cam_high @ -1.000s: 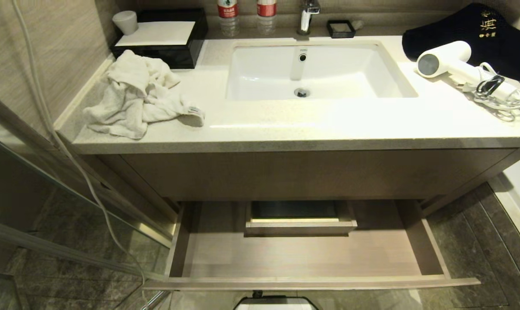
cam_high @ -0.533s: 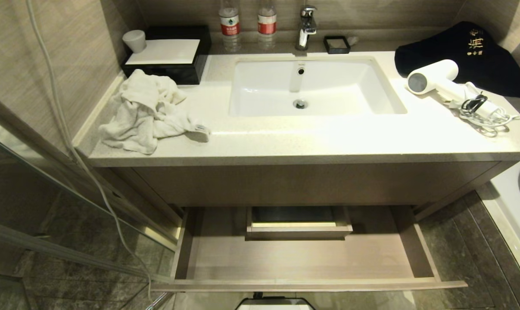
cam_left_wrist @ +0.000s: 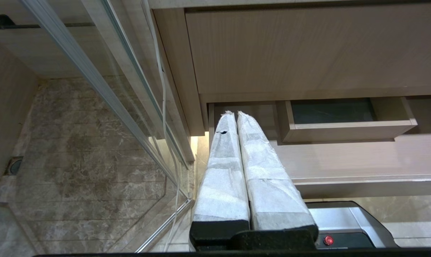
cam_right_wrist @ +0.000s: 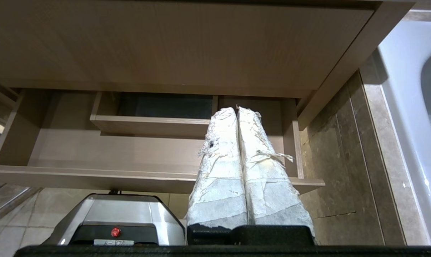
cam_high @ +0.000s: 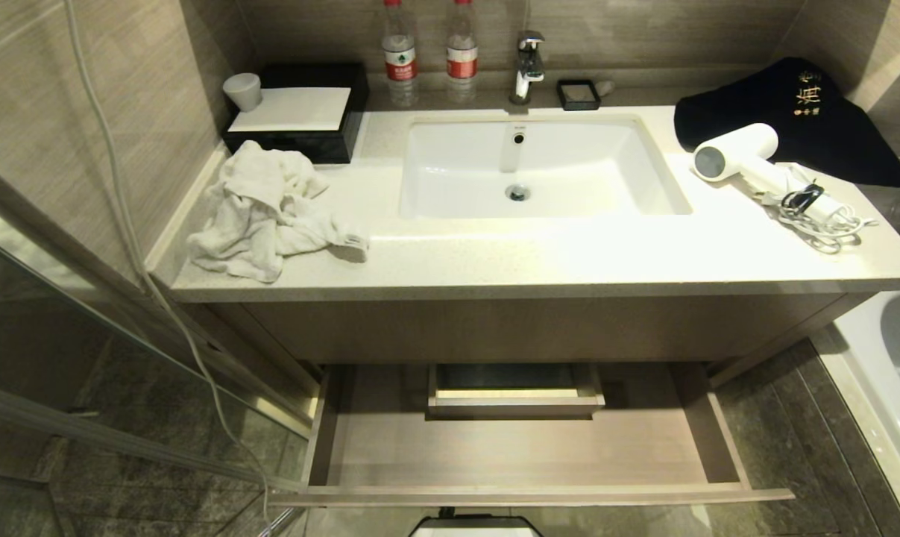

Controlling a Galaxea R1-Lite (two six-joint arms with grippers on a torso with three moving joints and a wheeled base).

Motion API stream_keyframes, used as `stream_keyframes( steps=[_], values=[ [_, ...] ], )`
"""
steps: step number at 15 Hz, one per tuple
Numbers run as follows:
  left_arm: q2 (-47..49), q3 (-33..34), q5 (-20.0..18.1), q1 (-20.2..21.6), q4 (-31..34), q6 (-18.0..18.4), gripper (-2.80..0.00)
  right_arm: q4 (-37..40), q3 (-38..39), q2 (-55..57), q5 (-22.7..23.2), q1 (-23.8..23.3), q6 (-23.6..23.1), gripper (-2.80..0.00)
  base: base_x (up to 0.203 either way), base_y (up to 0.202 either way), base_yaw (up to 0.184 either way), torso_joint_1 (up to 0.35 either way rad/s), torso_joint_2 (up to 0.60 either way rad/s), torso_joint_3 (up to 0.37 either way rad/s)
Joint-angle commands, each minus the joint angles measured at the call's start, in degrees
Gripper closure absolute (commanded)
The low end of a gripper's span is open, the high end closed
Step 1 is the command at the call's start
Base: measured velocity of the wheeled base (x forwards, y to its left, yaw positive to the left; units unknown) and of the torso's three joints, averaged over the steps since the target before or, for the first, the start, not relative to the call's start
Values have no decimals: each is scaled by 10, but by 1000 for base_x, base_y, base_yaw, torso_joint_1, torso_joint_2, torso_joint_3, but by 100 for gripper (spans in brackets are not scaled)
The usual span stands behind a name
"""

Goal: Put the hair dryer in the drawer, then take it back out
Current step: Pick up the hairdryer

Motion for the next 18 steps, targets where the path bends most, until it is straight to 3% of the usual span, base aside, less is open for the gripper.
stream_keyframes(
  steps=[1, 8, 14, 18],
  values=[
    [1, 1, 0, 0, 0, 0, 0, 0, 0, 0, -1, 0, 3, 0, 0, 0, 0, 166, -305, -132],
    [1, 1, 0, 0, 0, 0, 0, 0, 0, 0, 3, 1, -4, 0, 0, 0, 0, 168, -305, -140],
    [1, 1, 0, 0, 0, 0, 0, 0, 0, 0, 4, 1, -30, 0, 0, 0, 0, 0, 0, 0],
    [1, 1, 0, 0, 0, 0, 0, 1, 0, 0, 4, 1, -29, 0, 0, 0, 0, 158, 33, 187]
  ],
)
